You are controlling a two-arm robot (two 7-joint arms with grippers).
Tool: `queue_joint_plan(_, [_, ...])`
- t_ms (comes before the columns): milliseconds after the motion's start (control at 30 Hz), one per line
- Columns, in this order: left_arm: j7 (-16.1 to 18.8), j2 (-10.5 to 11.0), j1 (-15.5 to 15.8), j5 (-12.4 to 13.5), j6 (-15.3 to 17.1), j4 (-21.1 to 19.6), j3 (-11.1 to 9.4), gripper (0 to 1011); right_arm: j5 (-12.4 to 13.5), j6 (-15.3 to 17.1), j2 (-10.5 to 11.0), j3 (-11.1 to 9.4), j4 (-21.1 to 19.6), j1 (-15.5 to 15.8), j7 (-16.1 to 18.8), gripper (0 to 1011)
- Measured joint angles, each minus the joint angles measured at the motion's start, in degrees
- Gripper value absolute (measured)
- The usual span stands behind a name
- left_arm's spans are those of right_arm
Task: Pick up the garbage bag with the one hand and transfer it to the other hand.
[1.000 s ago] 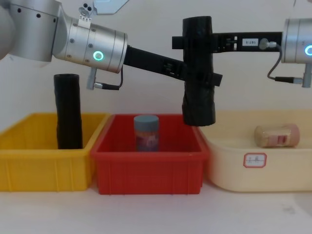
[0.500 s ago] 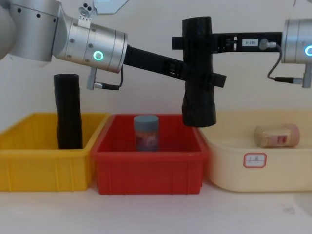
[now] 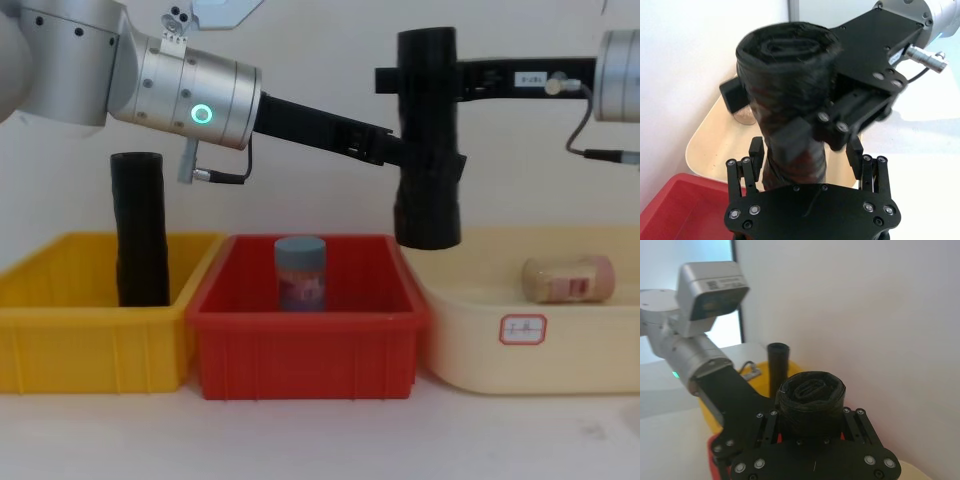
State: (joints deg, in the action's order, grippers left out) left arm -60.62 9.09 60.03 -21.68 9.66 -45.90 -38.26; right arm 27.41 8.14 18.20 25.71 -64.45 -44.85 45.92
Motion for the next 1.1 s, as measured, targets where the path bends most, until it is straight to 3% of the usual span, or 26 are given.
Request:
queue_joint_plan(467, [0.0,0.0,0.0,0.0,0.0,0.0,0.0,1001,-2.2,3.5,2.5,-1.5,-5.6,2.7,-9.9,514])
queue_joint_plan(1100, [0.0,0.0,0.0,0.0,0.0,0.0,0.0,1001,-6.1,11.4,4.7,-4.7,-12.5,6.3,-25.6,514])
